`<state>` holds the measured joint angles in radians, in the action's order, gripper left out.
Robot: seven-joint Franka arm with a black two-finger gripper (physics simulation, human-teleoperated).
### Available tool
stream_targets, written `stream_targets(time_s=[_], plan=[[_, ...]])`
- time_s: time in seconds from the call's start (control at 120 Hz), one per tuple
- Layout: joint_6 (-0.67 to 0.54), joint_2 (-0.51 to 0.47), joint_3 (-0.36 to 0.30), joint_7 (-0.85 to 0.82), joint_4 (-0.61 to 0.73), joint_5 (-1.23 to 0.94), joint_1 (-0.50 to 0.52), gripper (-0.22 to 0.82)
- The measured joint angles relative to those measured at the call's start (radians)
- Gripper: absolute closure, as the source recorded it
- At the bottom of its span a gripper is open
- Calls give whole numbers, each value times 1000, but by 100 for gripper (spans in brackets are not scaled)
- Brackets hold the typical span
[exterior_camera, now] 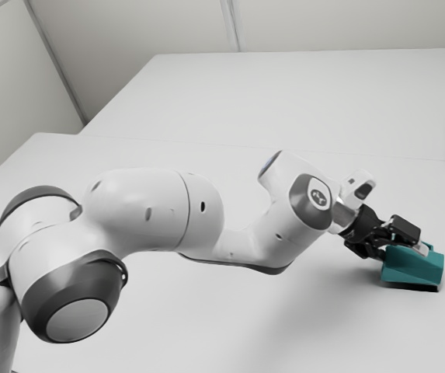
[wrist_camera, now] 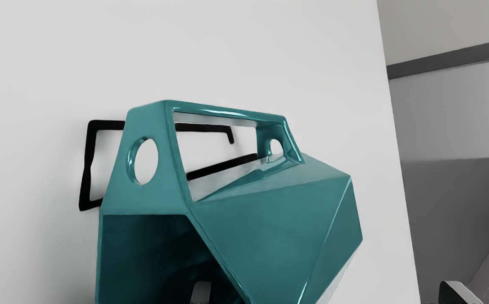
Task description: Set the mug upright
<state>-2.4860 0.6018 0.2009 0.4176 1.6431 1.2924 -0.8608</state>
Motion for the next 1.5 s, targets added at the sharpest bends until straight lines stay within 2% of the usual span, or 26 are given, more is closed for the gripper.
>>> stream_targets(time_s=[0.042, 0.2, 0.267, 0.333, 0.675, 0.842, 1.042, 1.5], plan=[[2, 1, 0, 3, -2, -1, 0, 13], [8, 2, 1, 12, -4, -1, -1, 49], [10, 2, 1, 16, -4, -1, -1, 58], [10, 2, 1, 17, -4, -4, -2, 63], [7, -6, 4, 15, -19, -29, -13, 76], [7, -24, 14, 12, -26, -51, -22, 78], [6, -103, 31, 8, 23, -105, -4, 78], [0, -298, 97, -7, 224, -314, 190, 78]])
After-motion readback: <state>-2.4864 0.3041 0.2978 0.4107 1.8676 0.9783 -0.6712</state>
